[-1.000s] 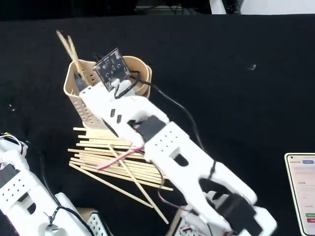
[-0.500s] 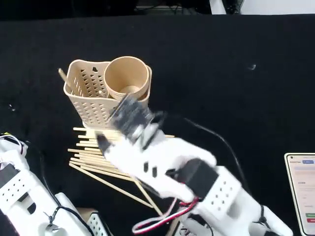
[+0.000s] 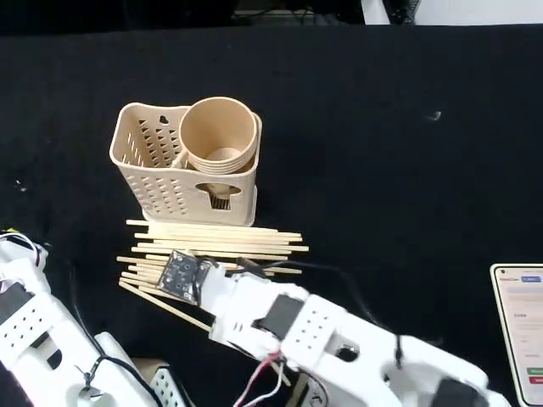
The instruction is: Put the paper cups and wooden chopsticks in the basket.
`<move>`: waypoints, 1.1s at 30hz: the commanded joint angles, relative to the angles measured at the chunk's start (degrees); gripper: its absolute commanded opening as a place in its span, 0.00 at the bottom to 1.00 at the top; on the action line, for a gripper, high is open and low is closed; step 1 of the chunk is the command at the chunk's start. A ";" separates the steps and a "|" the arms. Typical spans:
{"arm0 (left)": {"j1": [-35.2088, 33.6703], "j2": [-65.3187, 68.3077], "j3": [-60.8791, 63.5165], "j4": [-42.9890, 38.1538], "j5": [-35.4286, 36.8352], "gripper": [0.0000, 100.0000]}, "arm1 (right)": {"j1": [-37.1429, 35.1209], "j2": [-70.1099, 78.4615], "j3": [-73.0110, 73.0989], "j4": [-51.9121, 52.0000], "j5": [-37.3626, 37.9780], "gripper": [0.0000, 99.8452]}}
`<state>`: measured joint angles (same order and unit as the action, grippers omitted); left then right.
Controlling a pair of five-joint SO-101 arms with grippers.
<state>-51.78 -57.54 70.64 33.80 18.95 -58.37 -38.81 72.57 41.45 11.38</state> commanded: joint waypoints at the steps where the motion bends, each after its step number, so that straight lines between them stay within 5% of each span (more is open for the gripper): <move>1: 0.13 -0.88 -1.19 -0.97 0.18 0.13 | 3.25 8.48 -2.33 -6.68 0.62 0.37; 5: 0.04 -0.88 -1.19 -0.97 0.18 0.13 | 4.57 16.75 -6.64 -5.98 0.62 0.31; 11: 0.04 -0.88 -1.27 -0.97 0.18 0.13 | 4.75 17.01 -10.51 -4.22 0.62 0.00; 21: 0.04 -0.88 -1.27 -0.97 0.18 0.13 | 4.75 -2.68 -9.89 5.27 1.76 0.01; 29: 0.04 -0.88 -1.27 -0.97 0.18 0.13 | 4.84 -4.26 -3.82 5.54 7.12 0.01; 33: 0.04 -0.88 -1.27 -0.97 0.18 0.13 | 4.84 -4.26 -0.92 5.98 7.03 0.13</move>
<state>-51.78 -57.54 70.64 33.80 18.95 -54.24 -41.10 71.08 46.90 17.98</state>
